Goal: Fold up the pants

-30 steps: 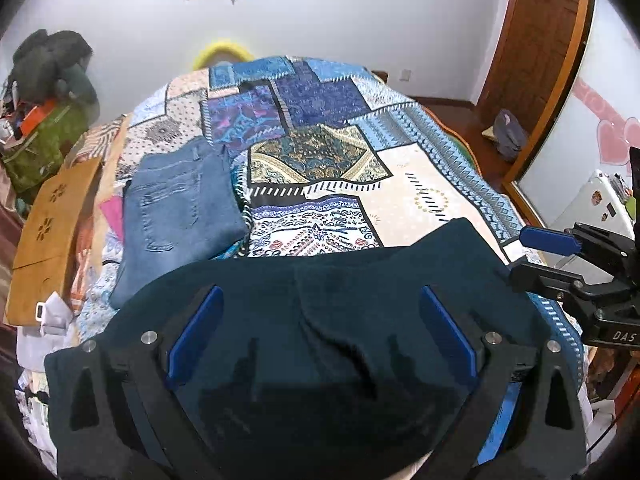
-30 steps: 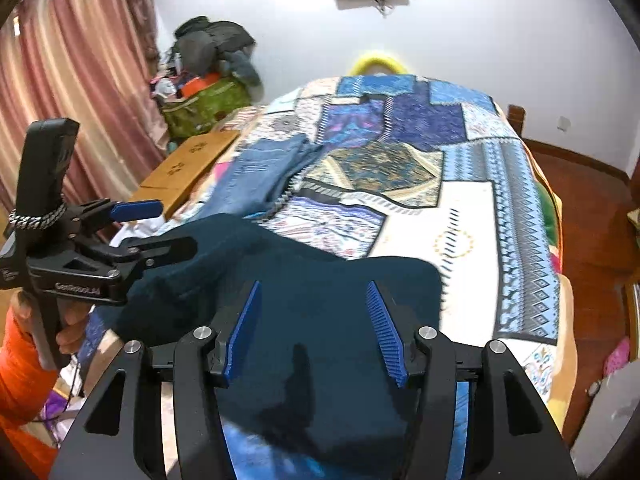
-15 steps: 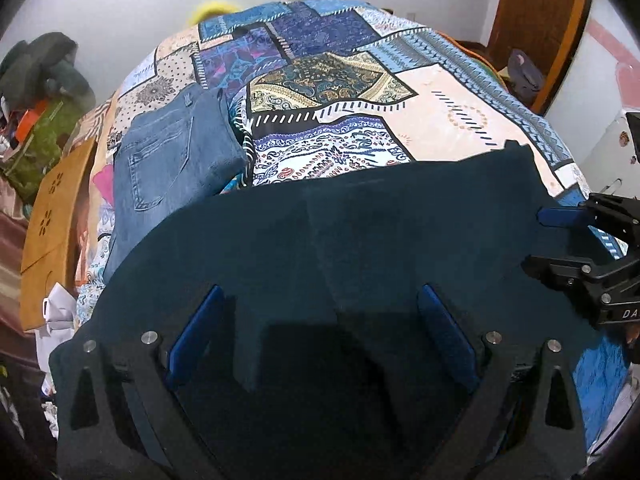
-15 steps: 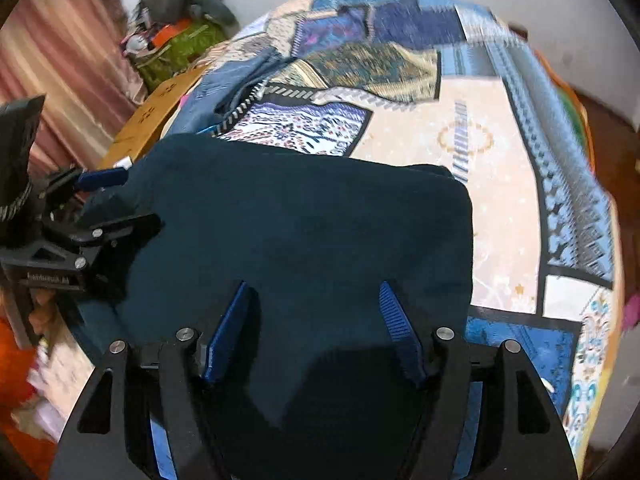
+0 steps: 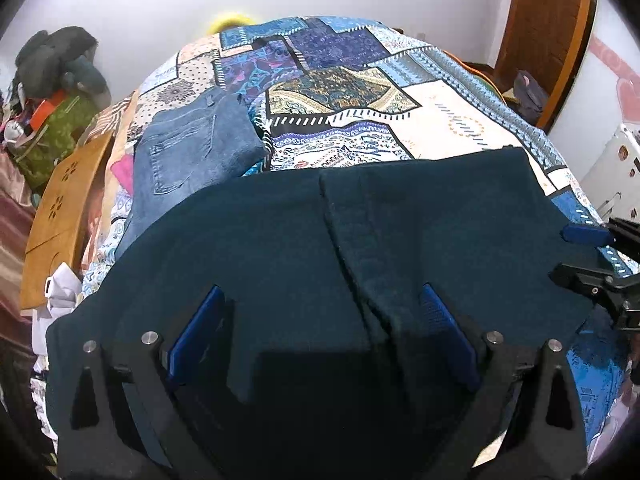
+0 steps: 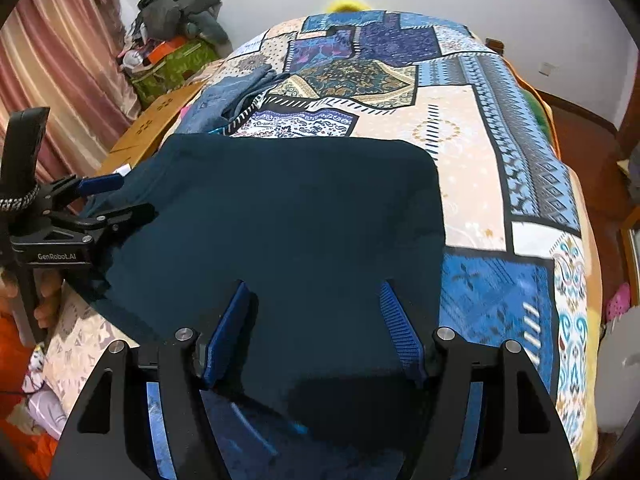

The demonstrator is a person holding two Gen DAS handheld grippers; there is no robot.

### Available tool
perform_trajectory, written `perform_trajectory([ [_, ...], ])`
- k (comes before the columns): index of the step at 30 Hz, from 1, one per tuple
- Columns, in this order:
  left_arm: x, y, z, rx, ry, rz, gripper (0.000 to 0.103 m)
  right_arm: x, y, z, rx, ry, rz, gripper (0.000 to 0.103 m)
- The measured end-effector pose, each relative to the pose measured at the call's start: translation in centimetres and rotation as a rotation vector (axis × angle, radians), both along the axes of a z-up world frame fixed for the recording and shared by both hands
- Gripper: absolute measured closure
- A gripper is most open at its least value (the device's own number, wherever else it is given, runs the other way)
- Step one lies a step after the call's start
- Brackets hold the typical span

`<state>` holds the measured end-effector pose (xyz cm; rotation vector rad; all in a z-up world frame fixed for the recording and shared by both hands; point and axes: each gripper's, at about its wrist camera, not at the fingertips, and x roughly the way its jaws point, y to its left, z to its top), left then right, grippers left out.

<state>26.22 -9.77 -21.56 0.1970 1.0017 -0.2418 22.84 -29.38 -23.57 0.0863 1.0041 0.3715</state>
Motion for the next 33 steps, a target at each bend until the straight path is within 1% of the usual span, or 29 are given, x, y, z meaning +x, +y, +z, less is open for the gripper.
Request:
perform_trajectory([
  [5, -1.1, 0.6, 1.1, -0.024, -0.035, 0.028, 0.004, -0.3, 0.7, 1.0, -0.048, -0.008, -0.023, 0.036],
  [9, -1.9, 1.6, 2.6, -0.044, -0.071, 0.051, 0.004, -0.1, 1.0, 2.5, -0.003, -0.024, -0.018, 0.036],
  [13, -2.9, 3.8, 5.0, -0.077, -0.134, 0.097, 0.004, 0.0, 2.0, 5.0, 0.021, -0.096, -0.014, 0.035],
  [18, -4.3, 9.1, 8.3, -0.141, -0.218, 0.221, 0.004, 0.4, 4.5, 7.7, 0.048, -0.177, 0.021, 0.032],
  [22, -5.5, 13.9, 9.7, -0.171, -0.256, 0.329, 0.004, 0.7, 7.0, 8.7, 0.068, -0.209, 0.068, 0.03],
  [26, -6.7, 18.7, 10.0, -0.177, -0.255, 0.428, 0.003, 1.3, 10.3, 8.1, 0.083, -0.194, 0.125, 0.029],
  [29, -7.5, 22.3, 9.1, -0.176, -0.228, 0.503, 0.003, 1.6, 12.7, 6.9, 0.082, -0.16, 0.168, 0.028],
  [32, -8.5, 25.6, 7.5, -0.208, -0.167, 0.569, 0.003, 1.8, 14.6, 5.4, 0.078, -0.117, 0.201, 0.028],
  [33, -8.9, 26.9, 6.6, -0.237, -0.134, 0.594, 0.004, 1.9, 15.1, 4.9, 0.079, -0.099, 0.207, 0.028],
])
